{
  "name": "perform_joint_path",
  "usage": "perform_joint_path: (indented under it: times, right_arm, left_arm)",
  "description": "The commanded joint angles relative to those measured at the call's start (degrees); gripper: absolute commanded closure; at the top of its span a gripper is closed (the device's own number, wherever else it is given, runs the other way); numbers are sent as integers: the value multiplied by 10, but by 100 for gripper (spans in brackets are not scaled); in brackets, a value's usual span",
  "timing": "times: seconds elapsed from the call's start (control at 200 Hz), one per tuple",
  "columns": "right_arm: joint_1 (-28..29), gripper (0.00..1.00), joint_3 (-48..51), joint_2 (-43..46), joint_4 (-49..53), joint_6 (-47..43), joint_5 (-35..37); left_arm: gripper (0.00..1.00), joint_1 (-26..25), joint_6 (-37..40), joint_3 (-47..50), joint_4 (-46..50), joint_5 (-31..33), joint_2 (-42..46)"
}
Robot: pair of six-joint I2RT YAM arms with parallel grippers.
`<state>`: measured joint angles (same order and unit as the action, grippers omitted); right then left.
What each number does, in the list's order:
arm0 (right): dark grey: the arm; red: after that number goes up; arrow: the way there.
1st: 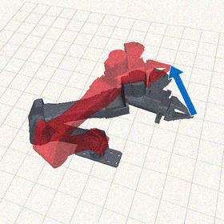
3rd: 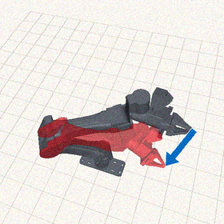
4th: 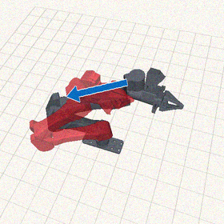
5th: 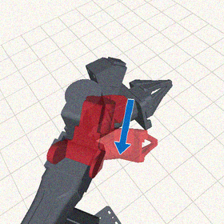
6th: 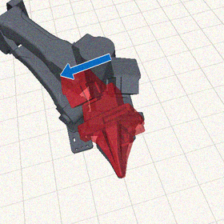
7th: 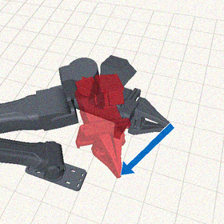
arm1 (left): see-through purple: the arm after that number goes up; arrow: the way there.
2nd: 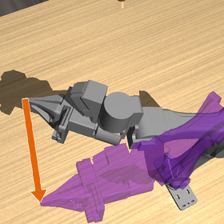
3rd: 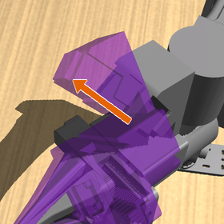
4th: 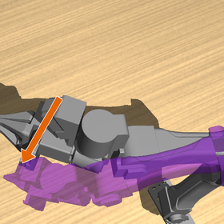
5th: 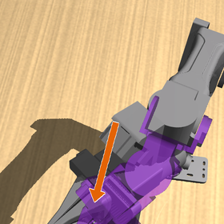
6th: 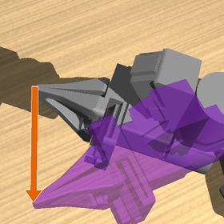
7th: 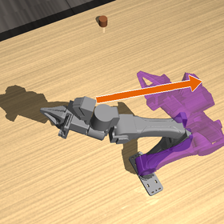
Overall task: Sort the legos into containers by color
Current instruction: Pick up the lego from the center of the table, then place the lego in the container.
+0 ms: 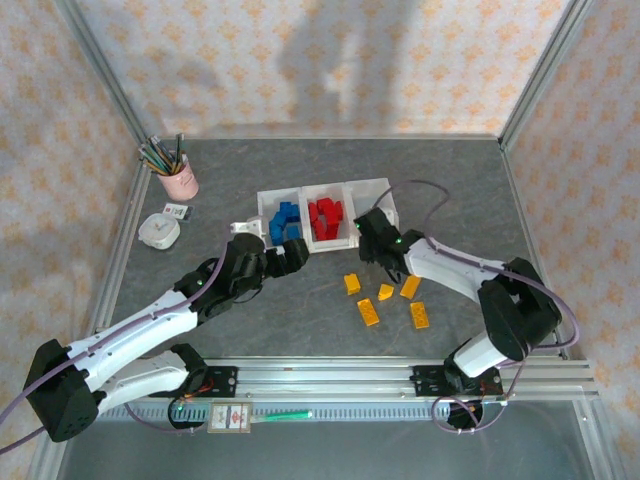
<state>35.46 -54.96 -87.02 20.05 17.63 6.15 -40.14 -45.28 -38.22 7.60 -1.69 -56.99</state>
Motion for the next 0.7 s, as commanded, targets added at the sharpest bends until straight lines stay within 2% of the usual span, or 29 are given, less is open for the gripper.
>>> perform_joint_path:
  times: [0.0,0.395,0.691]
  right_arm:
    - [-29,64,-64,-3,25,-17,12]
    - [-83,64,-269,-186,5,-52,9]
    - [-104,62,-319,-282,-18,-58,1]
  left_arm:
    - [1,-2,20,-32,-7,22,-11]
    - [1,6,35,-66,-23,50,-42]
    - [1,31,34,-54,-29,32,-50]
